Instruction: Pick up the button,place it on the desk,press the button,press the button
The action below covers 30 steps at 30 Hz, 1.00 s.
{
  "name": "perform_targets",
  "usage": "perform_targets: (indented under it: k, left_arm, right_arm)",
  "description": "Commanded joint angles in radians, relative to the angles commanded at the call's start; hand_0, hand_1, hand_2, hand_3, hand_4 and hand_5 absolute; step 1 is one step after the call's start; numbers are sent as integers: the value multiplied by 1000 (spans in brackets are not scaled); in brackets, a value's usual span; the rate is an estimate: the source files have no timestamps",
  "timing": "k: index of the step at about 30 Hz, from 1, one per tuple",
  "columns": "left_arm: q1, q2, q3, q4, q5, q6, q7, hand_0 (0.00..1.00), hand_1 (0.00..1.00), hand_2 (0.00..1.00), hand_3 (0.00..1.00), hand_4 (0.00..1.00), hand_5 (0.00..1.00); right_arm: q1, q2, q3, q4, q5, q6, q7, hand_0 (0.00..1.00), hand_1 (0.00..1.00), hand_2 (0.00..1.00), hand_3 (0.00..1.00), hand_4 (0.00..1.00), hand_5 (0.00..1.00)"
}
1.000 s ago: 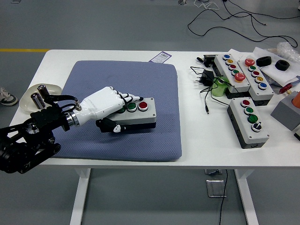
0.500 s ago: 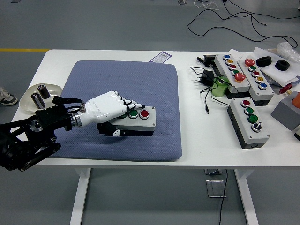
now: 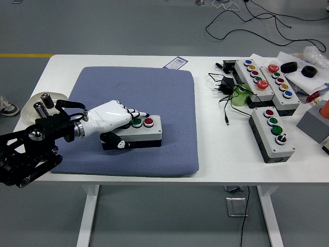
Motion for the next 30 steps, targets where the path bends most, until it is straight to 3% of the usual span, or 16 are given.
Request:
perform_targets:
  k: [3,4,9,10,20,25,30]
  left_arm:
    - [3,4,-11,-6,-18,-33,9,412,596,777,988,939,395]
    - [4,6,-16,-10,-24,-43,11,500,673,872,998,984,479]
    - [12,17,-45,-36,-51,-78,17,500,673,872,998,984,479]
    - [13,19,-51,-41,-58,-82,16,529,700,915,998,998,516]
    - [18,25,-79,-51,-68,-49,6,545,713,930,998,998,530]
    - [18,27,-91,-50,-4,-33,1,557,722,934,998,998,537]
    - [21,33,-109,-50,81,-44,10,564,726,936,998,998,558]
  right_arm:
    - [0,0,0,0,1,0,0,680,651,702,645,335,186]
    - [0,0,1,0,1,0,0,679,652,700,645,335,186]
    - [-1,1,4,0,1,-1,0,679,652,700,645,335,186]
    - [-1,1,4,0,0,-1,0,678,652,702,645,335,187]
    - [-4,1,5,0,1,0,-2,678,652,700,645,335,187]
    - [-5,1,2,0,6,1,-2,678,652,700,645,335,186]
    - [-5,1,-3,0,10,1,-3,678,652,700,645,335,186]
